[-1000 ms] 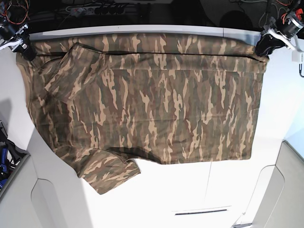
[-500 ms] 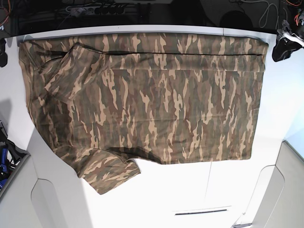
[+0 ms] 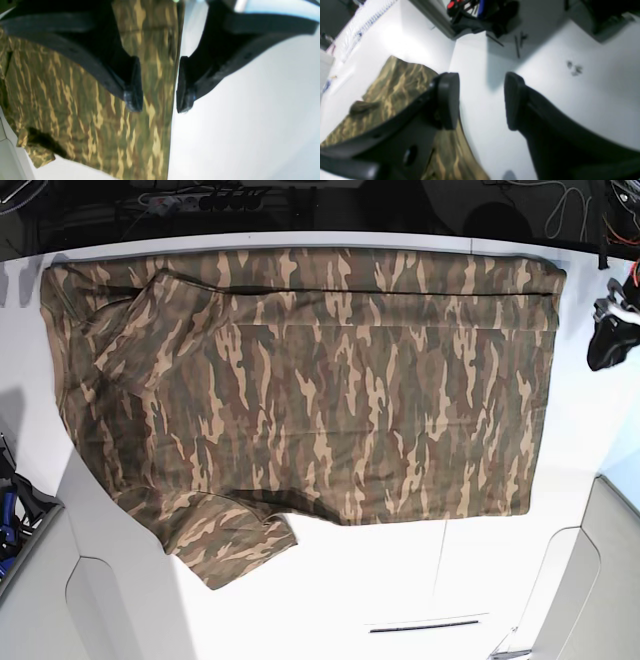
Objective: Fold the T-shirt properly
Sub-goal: 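Move both grippers to the shirt's side corners and grasp them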
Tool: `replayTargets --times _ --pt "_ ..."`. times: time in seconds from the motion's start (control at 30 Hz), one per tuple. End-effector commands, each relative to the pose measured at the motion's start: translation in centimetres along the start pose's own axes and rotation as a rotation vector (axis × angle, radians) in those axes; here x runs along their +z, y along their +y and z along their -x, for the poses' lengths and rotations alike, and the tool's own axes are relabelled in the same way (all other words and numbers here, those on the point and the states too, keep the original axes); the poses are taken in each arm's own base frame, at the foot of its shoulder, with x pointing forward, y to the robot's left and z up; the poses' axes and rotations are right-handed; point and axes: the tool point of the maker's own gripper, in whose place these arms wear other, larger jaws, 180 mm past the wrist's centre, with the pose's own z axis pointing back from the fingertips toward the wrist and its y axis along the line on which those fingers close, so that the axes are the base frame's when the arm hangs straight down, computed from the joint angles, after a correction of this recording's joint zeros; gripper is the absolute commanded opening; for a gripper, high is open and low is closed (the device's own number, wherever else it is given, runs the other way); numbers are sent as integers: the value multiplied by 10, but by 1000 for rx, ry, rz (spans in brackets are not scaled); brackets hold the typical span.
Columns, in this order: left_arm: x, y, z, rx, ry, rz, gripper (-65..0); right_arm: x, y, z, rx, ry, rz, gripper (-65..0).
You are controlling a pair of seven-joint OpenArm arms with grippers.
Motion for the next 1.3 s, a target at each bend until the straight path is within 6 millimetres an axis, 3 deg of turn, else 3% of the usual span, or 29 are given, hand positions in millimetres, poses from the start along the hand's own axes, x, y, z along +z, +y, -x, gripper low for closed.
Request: replayTargets --times 0.0,0.1,0.17,0.33,0.53,0.7,0.97,1.27 --pt "1 -5 -21 -40 -50 22 -391 -4 11 -25 44 -65 -29 -362" --pt "-10 -6 -35 -109 -70 9 -387 -30 38 -28 104 -56 -74 -362" --pt "-21 -10 -42 -171 -71 2 -344 -50 58 -28 151 -44 -103 -362" --pt "-52 -29 -47 -300 -48 16 -319 -90 112 -27 215 -30 -210 -361" --pt "-99 -21 -63 -311 -52 -30 -319 -138 146 -23 275 -12 -227 -348" --pt "-140 2 -67 -192 -13 -40 -319 -169 139 -2 249 57 -197 -271" --pt "-190 27 -59 -50 57 -73 -319 -188 117 30 146 86 -150 -270" --pt "-216 17 -46 4 80 -50 -319 -190 116 51 121 127 -149 -270"
